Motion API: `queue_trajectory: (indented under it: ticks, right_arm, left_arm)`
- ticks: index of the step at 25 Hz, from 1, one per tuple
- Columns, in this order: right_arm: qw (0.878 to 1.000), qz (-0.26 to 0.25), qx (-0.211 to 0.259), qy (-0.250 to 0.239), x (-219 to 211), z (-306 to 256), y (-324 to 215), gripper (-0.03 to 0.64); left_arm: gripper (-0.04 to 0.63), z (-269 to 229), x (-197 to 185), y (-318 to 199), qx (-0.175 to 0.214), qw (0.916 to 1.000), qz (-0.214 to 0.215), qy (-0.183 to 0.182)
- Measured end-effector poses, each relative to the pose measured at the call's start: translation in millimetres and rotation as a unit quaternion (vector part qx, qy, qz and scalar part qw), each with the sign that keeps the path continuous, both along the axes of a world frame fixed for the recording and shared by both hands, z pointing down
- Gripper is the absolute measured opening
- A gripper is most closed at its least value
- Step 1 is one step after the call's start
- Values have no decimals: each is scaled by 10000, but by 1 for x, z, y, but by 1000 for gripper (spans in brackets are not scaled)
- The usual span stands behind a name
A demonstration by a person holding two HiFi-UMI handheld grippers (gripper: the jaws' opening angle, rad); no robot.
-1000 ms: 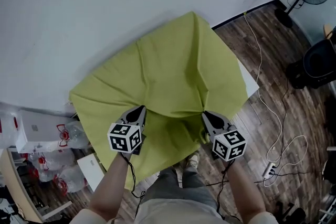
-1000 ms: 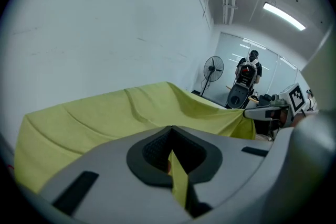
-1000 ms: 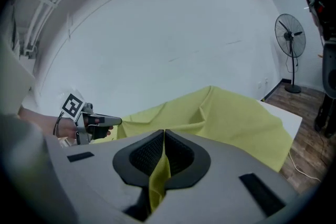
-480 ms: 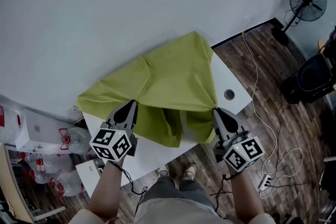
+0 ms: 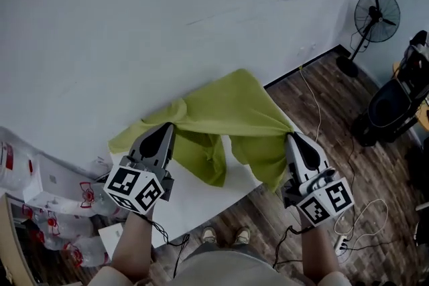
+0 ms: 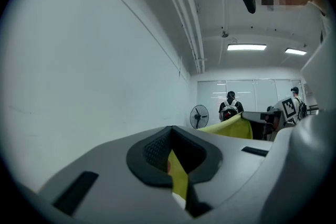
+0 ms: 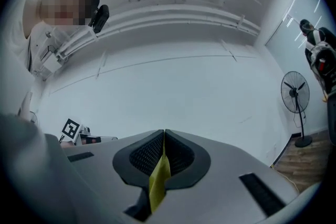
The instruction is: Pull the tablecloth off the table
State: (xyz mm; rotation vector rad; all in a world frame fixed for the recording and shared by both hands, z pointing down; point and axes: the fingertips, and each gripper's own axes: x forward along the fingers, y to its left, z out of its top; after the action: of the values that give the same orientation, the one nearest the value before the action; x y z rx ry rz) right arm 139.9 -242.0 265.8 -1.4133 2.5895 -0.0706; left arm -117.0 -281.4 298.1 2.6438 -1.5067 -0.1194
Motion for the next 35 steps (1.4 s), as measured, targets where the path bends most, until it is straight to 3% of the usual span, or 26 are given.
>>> queue_trajectory:
  ticks: [15, 19, 24, 35]
  right_arm:
    - [9863, 314, 1621, -25, 28, -166, 104, 34]
    - [9839, 418, 1737, 63, 36, -187, 122, 35]
    - [9850, 642, 1548, 411, 45, -177, 117, 35]
    - [9940, 736, 664, 466, 67, -100, 74, 35]
  left_arm:
    - [17, -146, 38, 71, 1325, 9898, 508, 72]
    - [17, -161, 52, 80, 1532, 9861, 637, -1]
    - [17, -150, 64, 74, 1388, 9880, 672, -70]
    - [17, -81, 79, 48, 653, 9944, 713, -422]
